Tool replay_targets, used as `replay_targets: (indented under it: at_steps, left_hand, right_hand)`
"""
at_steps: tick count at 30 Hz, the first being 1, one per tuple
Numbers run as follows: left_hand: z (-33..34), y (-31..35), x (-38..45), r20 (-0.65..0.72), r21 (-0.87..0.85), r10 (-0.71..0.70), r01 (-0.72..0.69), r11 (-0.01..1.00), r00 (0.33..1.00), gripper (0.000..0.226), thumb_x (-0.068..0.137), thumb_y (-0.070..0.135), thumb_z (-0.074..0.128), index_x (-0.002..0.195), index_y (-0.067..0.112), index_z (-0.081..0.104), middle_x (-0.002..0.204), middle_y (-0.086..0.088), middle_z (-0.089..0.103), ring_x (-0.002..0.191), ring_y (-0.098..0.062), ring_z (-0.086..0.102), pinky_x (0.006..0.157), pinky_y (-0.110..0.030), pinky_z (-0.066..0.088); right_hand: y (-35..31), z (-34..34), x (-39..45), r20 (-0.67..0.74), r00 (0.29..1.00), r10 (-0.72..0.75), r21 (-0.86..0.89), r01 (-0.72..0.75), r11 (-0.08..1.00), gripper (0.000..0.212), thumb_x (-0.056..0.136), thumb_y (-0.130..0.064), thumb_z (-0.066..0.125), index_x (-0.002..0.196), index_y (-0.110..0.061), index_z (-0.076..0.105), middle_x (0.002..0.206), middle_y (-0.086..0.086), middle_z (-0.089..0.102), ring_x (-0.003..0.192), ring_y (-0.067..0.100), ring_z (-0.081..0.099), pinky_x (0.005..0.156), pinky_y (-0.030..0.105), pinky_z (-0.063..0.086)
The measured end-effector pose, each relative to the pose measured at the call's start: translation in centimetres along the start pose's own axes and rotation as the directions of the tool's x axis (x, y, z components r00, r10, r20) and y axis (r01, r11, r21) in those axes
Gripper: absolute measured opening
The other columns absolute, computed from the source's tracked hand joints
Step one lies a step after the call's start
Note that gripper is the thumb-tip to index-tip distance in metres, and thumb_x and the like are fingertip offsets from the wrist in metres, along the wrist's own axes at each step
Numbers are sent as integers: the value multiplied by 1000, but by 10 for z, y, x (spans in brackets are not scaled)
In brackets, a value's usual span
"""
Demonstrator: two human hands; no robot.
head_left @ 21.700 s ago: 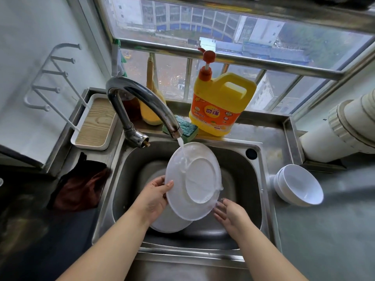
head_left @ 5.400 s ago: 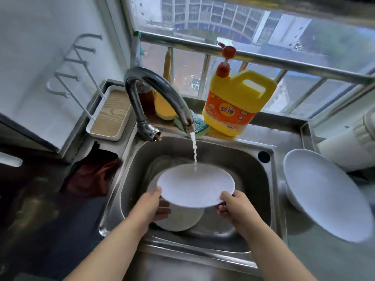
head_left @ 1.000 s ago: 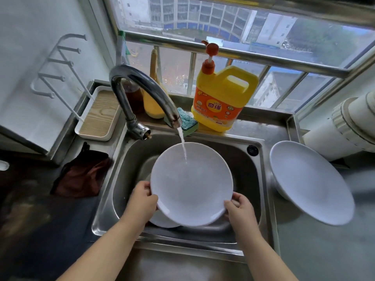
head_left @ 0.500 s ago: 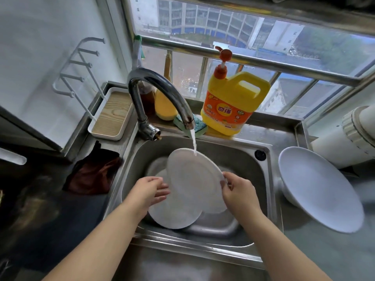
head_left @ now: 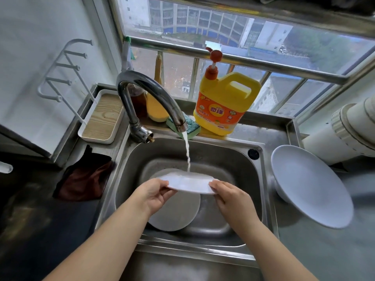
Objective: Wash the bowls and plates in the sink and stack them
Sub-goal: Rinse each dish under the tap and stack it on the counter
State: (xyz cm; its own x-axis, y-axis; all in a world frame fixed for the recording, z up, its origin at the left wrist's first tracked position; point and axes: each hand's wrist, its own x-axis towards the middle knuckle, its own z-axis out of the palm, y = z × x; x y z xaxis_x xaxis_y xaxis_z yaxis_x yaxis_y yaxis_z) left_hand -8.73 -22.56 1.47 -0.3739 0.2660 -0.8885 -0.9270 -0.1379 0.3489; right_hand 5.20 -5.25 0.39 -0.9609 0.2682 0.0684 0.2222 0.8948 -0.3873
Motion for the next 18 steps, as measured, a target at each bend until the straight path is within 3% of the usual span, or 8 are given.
replay_targets:
  at_steps: [2,5,7,9,11,14,16,18]
  left_hand:
    - [-4,-3,1,-20,23,36,-35,999,999,15,96,-9,39,92,-9,53,78,-21,65,64,-27,66,44,-30,56]
    - [-12,-3,3,-30,24,76,-75,997,997,16,98,-6,39,92,-8,54,65,-16,68,59,-25,68,43,-28,56]
    - [-17,-2,2,-27,16,90,-89,996,996,16,99,-4,39,102,-7,54,77,-18,67,73,-26,64,45,-28,56]
    - [-23,-1,2,-12,18,104,-103,994,995,19,99,-2,38,110,-4,54,89,-18,64,80,-25,61,50,-28,57]
    - [-29,-2,2,8,27,111,-111,993,994,20,100,-1,38,111,-2,55,93,-17,64,83,-24,62,54,-28,57]
    - [-37,-4,3,31,51,108,-110,993,994,18,100,0,40,106,1,57,96,-17,66,87,-25,63,59,-29,59]
    - [-41,-5,5,39,69,101,-103,992,994,18,100,1,41,105,3,58,99,-17,67,89,-25,64,63,-30,59]
    - [-43,-5,7,28,85,103,-105,991,994,18,100,3,42,105,4,59,100,-16,67,89,-24,65,65,-30,59]
  right_hand:
    - [8,5,-2,122,981,149,40,-155,987,36,89,-7,58,123,-18,64,131,-4,59,123,12,53,101,21,38]
    - [8,4,-1,204,886,415,198,-453,869,38,93,-9,51,130,-16,56,134,-1,55,124,13,48,98,17,34]
    - [6,5,7,292,724,625,314,-690,652,41,96,-21,50,136,-14,47,132,2,54,119,17,52,96,23,39]
    - [0,10,15,473,528,705,380,-845,377,47,99,-30,46,140,-8,41,129,7,55,111,22,58,96,32,47]
    - [-8,16,24,634,401,661,497,-866,49,38,101,-24,41,130,0,47,117,14,60,99,26,63,84,36,54]
    - [-18,19,34,742,334,581,590,-738,-328,28,102,-12,38,117,6,53,104,20,65,91,29,64,78,39,54]
    - [-21,22,39,760,305,573,598,-674,-435,24,102,-7,37,117,6,51,96,20,63,86,29,62,81,42,52]
    - [-22,23,41,753,324,573,617,-650,-444,24,101,-4,37,119,4,51,93,18,63,82,28,62,82,41,50]
